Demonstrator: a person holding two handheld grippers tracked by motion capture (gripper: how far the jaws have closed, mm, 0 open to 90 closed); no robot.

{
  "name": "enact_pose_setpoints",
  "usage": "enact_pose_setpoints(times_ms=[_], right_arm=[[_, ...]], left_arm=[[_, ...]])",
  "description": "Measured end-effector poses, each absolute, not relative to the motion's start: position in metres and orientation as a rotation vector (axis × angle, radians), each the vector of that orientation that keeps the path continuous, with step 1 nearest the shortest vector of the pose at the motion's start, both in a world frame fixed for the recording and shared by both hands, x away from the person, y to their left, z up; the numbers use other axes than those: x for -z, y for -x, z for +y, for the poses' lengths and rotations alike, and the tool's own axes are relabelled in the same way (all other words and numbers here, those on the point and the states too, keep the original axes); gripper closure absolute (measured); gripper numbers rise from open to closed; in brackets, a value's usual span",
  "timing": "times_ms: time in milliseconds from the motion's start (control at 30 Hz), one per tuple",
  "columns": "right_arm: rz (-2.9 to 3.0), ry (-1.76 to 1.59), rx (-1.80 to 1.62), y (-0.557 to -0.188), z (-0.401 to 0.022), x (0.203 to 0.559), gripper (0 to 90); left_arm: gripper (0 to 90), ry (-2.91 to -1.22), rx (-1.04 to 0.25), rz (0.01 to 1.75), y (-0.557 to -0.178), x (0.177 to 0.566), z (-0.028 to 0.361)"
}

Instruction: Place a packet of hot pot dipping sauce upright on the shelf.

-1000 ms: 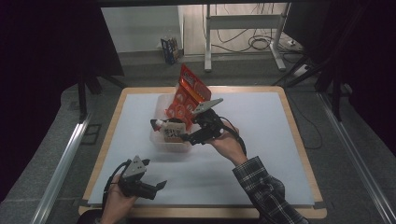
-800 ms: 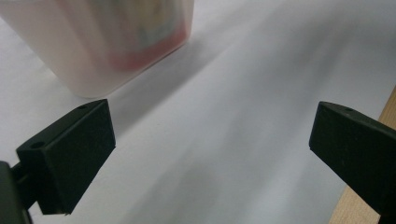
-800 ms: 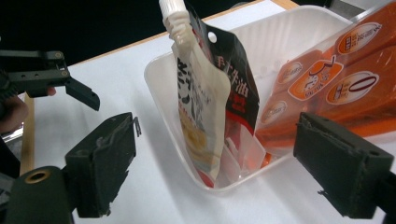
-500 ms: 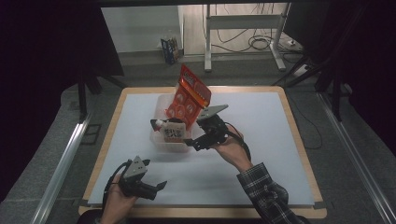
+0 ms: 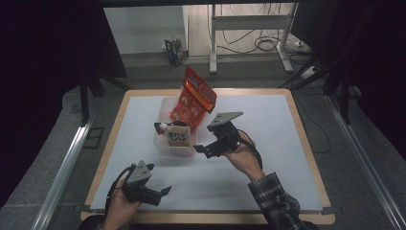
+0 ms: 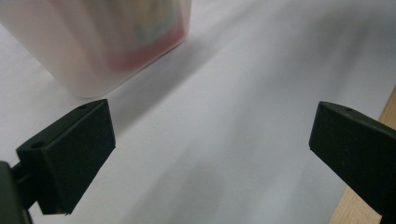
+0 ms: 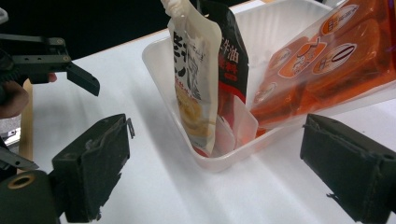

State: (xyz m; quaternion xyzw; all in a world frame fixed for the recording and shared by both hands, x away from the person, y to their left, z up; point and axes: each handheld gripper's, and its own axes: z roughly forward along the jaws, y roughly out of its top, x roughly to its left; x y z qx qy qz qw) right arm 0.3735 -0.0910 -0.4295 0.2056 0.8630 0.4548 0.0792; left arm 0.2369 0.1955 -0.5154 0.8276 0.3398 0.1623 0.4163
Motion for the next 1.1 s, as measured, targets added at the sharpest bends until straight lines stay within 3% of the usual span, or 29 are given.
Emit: enact_pose_setpoints(times_ms=[400,1100], right_arm=[[2.605,-0.64,-1.317,-0.369,-0.095,0.44,0.2],[2.55,-0.673,-1.298,-0.352,-0.112,0.436,0.0]], left_arm=[[0.5,-2.094,-0.47,0.803,-0.235,0.515,0.193],[0.2,-2.06,-0.484,0.807,-0.234,0.514,0.196]])
